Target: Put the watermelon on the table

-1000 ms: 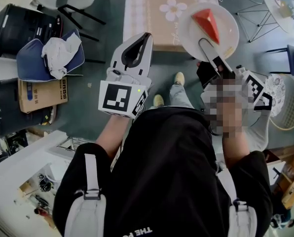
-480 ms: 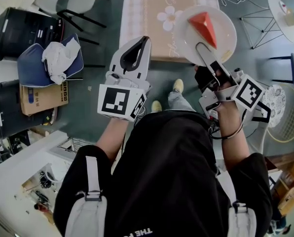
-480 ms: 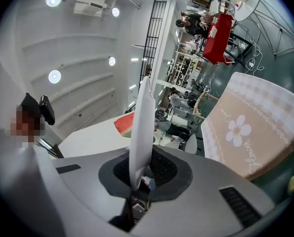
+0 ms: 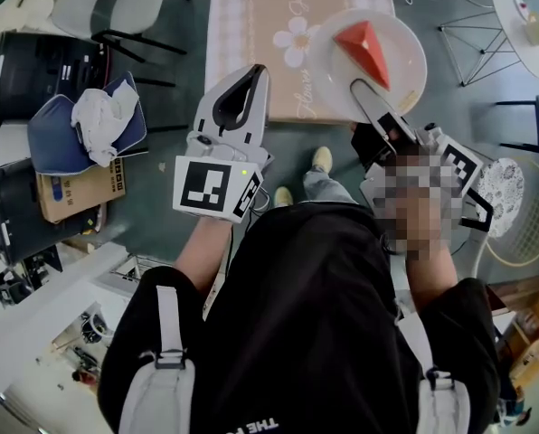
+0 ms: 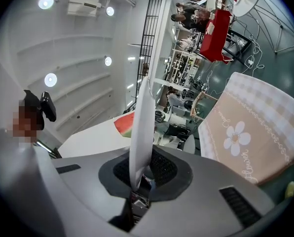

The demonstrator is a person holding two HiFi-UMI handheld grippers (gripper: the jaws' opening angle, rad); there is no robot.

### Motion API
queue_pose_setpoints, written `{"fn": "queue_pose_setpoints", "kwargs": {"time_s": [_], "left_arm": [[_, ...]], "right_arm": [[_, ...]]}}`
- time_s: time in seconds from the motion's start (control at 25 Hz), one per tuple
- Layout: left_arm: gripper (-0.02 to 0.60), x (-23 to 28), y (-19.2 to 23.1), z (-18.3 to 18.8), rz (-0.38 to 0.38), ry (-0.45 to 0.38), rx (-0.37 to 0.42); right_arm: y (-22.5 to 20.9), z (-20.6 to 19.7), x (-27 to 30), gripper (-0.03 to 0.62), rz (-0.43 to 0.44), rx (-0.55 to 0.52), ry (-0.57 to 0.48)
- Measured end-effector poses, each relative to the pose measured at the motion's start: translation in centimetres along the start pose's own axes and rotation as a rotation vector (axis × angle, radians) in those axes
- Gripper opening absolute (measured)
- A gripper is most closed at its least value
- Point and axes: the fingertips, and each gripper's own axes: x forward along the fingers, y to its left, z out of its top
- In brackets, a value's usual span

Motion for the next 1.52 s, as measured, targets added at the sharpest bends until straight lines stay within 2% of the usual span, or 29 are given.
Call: {"fn": "queue_pose_setpoints", "kwargs": {"time_s": [0.52,1.52], "left_arm": [[0.011,3.1,-0.3,-0.4,0.017,0.028,0.011],[0.011,2.5,-0.7,0.3,0.072,0.012,0.039]], "right_arm": [[-2.3,2.3,0.7,0.029,0.013,0.037,0.031],[-2.3,2.5,0.3,0.029,0.041,0.051,0.068]]}}
